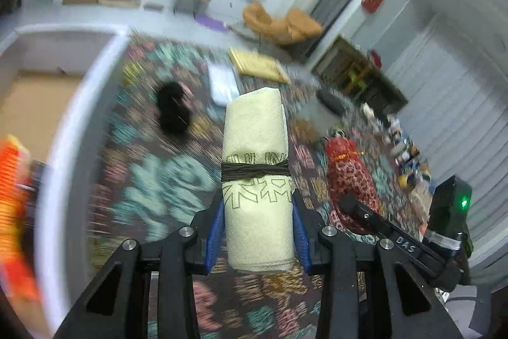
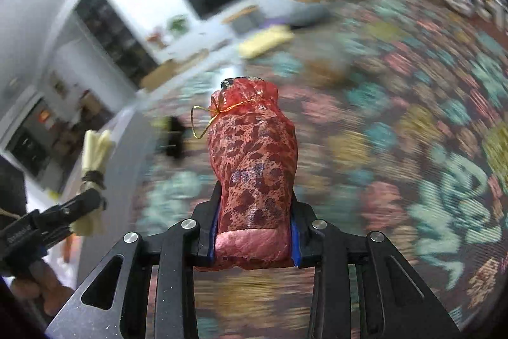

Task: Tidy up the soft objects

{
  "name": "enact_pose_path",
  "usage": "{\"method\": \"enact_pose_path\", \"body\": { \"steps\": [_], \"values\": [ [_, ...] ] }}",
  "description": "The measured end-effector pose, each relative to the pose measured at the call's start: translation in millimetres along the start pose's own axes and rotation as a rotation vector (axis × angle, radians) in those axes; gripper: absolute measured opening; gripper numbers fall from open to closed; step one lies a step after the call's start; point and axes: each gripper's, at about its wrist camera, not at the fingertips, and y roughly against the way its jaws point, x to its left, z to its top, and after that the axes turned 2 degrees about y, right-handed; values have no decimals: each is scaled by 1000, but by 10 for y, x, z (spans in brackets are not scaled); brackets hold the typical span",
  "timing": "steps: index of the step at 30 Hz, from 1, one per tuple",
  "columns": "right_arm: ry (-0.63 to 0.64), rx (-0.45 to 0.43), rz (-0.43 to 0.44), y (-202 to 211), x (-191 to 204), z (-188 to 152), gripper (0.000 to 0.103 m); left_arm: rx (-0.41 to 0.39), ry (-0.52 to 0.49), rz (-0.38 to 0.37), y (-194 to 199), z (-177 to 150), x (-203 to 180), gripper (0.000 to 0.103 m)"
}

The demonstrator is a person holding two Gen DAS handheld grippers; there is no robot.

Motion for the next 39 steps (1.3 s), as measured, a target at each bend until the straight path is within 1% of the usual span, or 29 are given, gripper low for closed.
{"method": "enact_pose_path", "body": {
  "steps": [2, 3, 4, 6, 7, 8, 9, 10, 11, 12, 14, 15, 17, 18, 19, 21, 22, 24, 26, 27, 29, 30, 31, 33, 34, 37, 39],
  "values": [
    [81, 7, 80, 15, 578, 65, 35, -56, -8, 57, 398, 72, 180, 38],
    [112, 17, 123, -1, 830, 70, 35, -77, -12, 98, 567, 100, 294, 38],
    [155, 36, 184, -47, 1177, 66, 36, -99, -17, 160, 751, 115, 445, 38],
    [214, 75, 269, -148, 1672, 16, 37, -122, -20, 285, 1006, 98, 709, 39],
    [248, 107, 320, -237, 1983, -43, 44, -128, -7, 375, 1125, 68, 885, 40],
    [263, 131, 353, -306, 2187, -105, 51, -126, 14, 466, 1210, 29, 1066, 50],
    [271, 167, 398, -396, 2369, -174, 81, -116, 36, 534, 1261, -4, 1220, 71],
    [276, 229, 448, -508, 2523, -245, 89, -100, 73, 616, 1324, -54, 1418, 82],
    [274, 282, 466, -595, 2615, -318, 89, -105, 101, 669, 1389, -104, 1550, 91],
    [272, 309, 472, -645, 2651, -362, 89, -125, 131, 719, 1488, -173, 1692, 91],
    [279, 287, 466, -627, 2541, -410, 89, -142, 164, 755, 1593, -253, 1824, 91],
    [285, 265, 439, -631, 2439, -387, 89, -153, 174, 756, 1633, -287, 1858, 91],
    [290, 203, 315, -621, 2086, -348, 89, -161, 188, 742, 1640, -323, 1836, 91],
    [295, 176, 249, -626, 1911, -336, 89, -158, 186, 723, 1618, -323, 1794, 91],
    [303, 150, 163, -639, 1690, -325, 89, -151, 172, 684, 1563, -310, 1699, 91],
    [336, 109, -76, -721, 1154, -340, 89, -137, 122, 614, 1406, -284, 1405, 91],
    [349, 106, -171, -763, 917, -341, 89, -125, 83, 566, 1297, -269, 1213, 91],
    [349, 133, -334, -860, 438, -354, 89, -90, -19, 458, 1056, -294, 739, 91],
    [314, 163, -447, -901, 3, -383, 89, -47, -116, 369, 812, -397, 311, 92],
    [300, 167, -478, -887, -168, -401, 89, -23, -156, 334, 694, -441, 128, 95],
    [275, 164, -520, -874, -400, -412, 89, 37, -229, 262, 371, -588, -190, 97],
    [259, 159, -533, -869, -502, -414, 89, 71, -251, 245, 148, -680, -298, 97],
    [250, 155, -538, -859, -574, -427, 89, 91, -258, 245, -12, -705, -342, 97],
    [235, 147, -552, -876, -689, -445, 89, 129, -253, 275, -358, -777, -349, 97],
    [229, 137, -541, -820, -660, -437, 89, 140, -248, 295, -545, -791, -314, 97],
    [207, 129, -520, -766, -669, -435, 89, 151, -248, 365, -925, -782, -131, 97],
    [210, 125, -516, -791, -672, -425, 89, 158, -250, 410, -1094, -747, -21, 97]
  ]
}}
